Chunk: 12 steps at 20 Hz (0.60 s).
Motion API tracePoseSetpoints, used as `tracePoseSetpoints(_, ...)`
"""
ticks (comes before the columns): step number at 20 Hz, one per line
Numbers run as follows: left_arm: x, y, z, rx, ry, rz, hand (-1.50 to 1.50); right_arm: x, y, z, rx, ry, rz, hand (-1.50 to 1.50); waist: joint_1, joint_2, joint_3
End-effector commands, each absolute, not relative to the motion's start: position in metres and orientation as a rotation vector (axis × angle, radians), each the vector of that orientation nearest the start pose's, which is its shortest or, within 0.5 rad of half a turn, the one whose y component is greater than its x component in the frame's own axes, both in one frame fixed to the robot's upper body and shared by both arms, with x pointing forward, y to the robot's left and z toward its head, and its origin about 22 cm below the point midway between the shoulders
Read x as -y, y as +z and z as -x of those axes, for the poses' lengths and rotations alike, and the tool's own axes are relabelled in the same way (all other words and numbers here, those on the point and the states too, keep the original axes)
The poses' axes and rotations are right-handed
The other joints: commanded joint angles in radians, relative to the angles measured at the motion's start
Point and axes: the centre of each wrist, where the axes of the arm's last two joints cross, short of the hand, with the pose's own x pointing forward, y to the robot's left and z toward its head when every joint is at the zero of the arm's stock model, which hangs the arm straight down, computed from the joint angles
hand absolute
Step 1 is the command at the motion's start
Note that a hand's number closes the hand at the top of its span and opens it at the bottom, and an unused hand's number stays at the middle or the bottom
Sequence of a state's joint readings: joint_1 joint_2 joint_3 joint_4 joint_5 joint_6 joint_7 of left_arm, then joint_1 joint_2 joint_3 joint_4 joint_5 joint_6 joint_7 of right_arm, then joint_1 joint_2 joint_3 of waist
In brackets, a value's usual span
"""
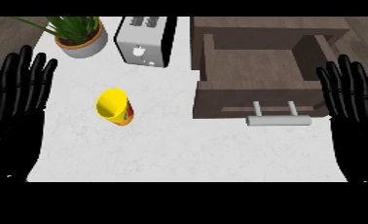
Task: Pick up the cup, place it into the drawer and close the drawer
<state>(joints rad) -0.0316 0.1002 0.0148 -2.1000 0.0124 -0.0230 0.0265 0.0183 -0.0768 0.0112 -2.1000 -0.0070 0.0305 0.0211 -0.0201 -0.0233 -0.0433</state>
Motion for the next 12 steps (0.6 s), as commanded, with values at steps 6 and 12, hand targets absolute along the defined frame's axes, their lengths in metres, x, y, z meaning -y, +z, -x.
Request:
tracePoseSetpoints(6, -0.263, 0.136, -0.243, 2.083, -0.441, 0.504, -1.5, 0.229, 0.139, -0.207, 2.148, 0.132, -0.003, -1.5, 0.005, 0.027, 0.04)
tracePoseSetpoints(12, -0.306, 0.088, -0.275, 1.806, -0.181, 0.582, -1.5, 0.223, 0.112, -0.226, 1.98, 0.25, -0.081, -1.5, 0.016, 0.028, 0.043)
